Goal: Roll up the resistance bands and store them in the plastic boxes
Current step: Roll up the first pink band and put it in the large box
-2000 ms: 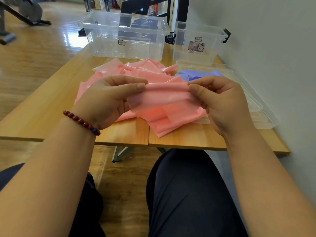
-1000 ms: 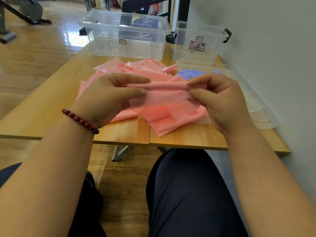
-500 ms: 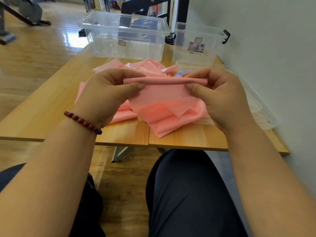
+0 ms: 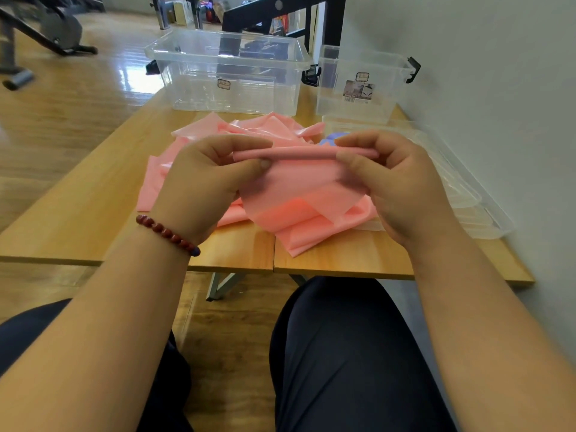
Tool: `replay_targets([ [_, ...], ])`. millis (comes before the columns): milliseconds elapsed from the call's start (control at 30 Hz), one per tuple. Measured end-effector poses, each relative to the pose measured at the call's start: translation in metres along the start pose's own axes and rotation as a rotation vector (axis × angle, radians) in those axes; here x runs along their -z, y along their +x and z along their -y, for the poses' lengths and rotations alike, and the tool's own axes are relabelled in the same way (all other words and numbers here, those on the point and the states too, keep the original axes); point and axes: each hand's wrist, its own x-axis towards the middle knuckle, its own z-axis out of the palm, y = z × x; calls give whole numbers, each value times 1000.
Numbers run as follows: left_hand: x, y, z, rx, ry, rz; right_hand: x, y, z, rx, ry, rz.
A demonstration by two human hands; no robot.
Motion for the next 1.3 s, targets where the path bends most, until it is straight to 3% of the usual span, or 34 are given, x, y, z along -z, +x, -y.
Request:
replay_targets([
  [167, -2, -3, -1, 82, -74, 46, 1, 4, 0, 38, -40, -41],
  [600, 2, 2, 1, 56, -89, 0, 1, 4, -2, 50, -1, -16],
  [833, 5, 1, -3, -15, 8, -15, 3, 5, 0, 84, -101, -37],
  [1167, 3, -1, -9, 144, -314, 91, 3, 9, 5, 140, -58, 2],
  [1300, -2, -2, -8, 184, -291, 87, 6, 16, 7, 105, -23, -11],
])
